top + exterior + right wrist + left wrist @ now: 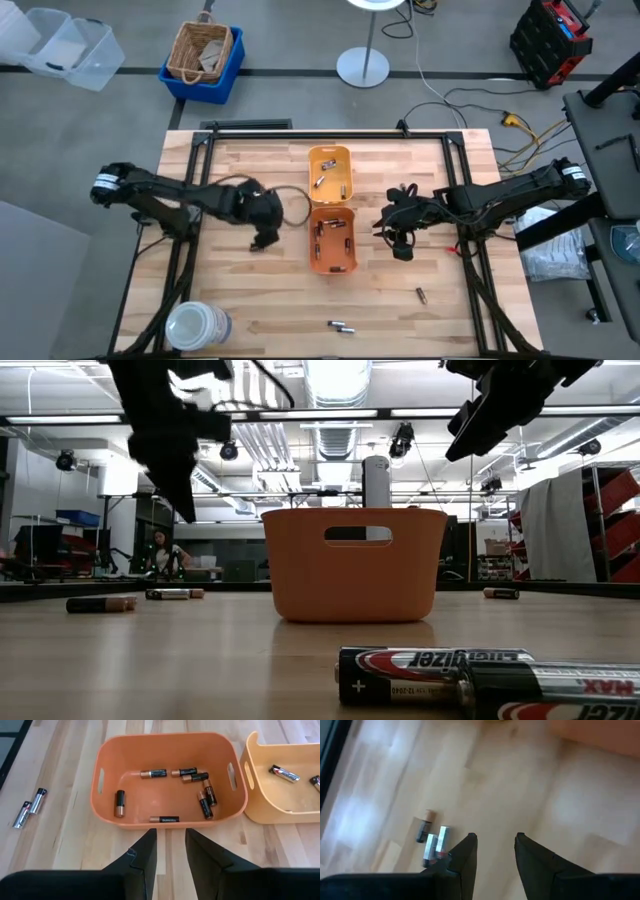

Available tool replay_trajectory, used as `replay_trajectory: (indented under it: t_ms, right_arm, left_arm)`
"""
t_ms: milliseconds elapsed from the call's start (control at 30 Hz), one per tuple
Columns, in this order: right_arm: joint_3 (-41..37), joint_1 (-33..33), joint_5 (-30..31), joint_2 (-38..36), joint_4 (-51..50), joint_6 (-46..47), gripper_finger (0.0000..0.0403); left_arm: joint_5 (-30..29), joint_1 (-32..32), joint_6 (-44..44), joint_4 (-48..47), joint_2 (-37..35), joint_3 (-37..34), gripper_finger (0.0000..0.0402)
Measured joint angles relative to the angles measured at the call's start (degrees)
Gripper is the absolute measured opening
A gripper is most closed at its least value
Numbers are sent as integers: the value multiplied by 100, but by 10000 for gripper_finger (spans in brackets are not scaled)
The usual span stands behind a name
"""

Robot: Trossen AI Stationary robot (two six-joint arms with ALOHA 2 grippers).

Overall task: Sort batteries
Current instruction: Put the silver battery into the yellow bin

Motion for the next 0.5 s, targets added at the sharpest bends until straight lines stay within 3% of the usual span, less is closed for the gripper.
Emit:
replay_trajectory:
  t_ms: [267, 500]
  right_arm:
    - [-116, 0, -1, 0, 75, 50, 95]
    - [-213, 0, -1, -1, 320, 47, 106]
  left_arm:
    - [199, 571, 1879, 512, -11, -546, 113]
    - [174, 679, 2209, 1170, -17, -1132, 113]
